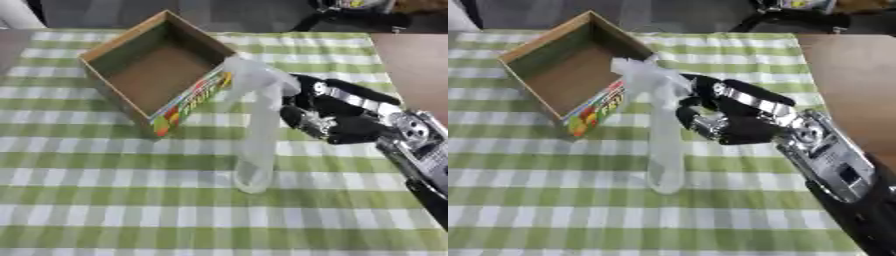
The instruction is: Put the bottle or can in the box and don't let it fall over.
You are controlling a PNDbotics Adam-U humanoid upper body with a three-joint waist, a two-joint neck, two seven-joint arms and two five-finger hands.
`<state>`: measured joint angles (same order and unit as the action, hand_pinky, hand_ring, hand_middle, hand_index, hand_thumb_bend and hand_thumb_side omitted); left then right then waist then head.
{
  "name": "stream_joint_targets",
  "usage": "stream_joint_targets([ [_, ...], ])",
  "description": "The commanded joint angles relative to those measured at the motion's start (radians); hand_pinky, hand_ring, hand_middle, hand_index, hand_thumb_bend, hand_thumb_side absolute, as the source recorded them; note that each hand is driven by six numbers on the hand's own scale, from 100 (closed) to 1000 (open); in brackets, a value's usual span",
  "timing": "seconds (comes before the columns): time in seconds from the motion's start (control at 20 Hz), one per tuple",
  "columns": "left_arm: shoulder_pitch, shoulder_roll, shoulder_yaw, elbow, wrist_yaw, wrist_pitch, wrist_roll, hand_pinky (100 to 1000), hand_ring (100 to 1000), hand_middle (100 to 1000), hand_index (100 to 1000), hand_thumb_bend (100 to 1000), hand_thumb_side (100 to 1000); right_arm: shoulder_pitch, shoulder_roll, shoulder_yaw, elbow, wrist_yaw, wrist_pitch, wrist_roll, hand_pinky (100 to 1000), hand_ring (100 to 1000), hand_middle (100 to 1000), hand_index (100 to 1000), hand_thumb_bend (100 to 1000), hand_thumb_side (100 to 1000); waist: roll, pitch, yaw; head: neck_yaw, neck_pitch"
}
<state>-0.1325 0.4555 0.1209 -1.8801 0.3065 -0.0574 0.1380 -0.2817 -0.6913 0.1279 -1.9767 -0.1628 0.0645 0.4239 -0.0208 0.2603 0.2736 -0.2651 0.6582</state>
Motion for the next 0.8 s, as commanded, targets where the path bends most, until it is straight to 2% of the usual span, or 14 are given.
stream_joint_targets([
  [0.05,-0.006,0.012,0.007,-0.01,-0.009,0.0,-0.001,927,844,941,856,120,853,-0.009,-0.017,-0.011,-0.023,0.04,0.009,-0.018,968,1000,1000,1000,100,610,0.001,-0.01,0.001,0.0,-0.008],
  [0.25,-0.005,0.012,0.006,-0.009,-0.009,0.001,-0.002,927,844,941,856,119,853,-0.01,-0.014,-0.007,-0.023,0.057,0.01,-0.023,972,1000,1000,1000,100,611,0.001,-0.009,0.0,0.0,-0.008],
  [0.8,-0.004,0.012,0.007,-0.009,-0.011,0.001,-0.004,928,844,942,857,118,852,0.003,-0.017,-0.017,-0.023,0.005,0.006,0.002,977,1000,1000,1000,100,624,0.002,-0.009,-0.003,0.003,-0.01],
])
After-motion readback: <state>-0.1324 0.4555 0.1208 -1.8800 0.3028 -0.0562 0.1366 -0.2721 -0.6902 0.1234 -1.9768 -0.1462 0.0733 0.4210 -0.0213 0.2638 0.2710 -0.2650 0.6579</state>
